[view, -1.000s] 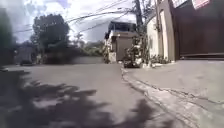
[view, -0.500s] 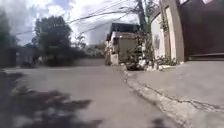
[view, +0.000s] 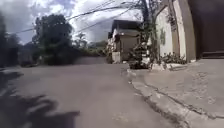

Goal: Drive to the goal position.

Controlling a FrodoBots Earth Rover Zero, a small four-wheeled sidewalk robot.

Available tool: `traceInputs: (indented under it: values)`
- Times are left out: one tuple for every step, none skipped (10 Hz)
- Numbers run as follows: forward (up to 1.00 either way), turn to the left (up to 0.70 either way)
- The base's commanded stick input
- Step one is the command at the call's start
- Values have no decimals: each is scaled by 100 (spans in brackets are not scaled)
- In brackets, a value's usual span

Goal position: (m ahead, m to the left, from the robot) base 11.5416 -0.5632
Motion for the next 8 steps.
traceInputs:
  values:
    - [100, 0]
    - [100, 0]
    - [100, 0]
    - [100, 0]
    - [100, 0]
    - [100, 0]
    - [100, 0]
    - [100, 0]
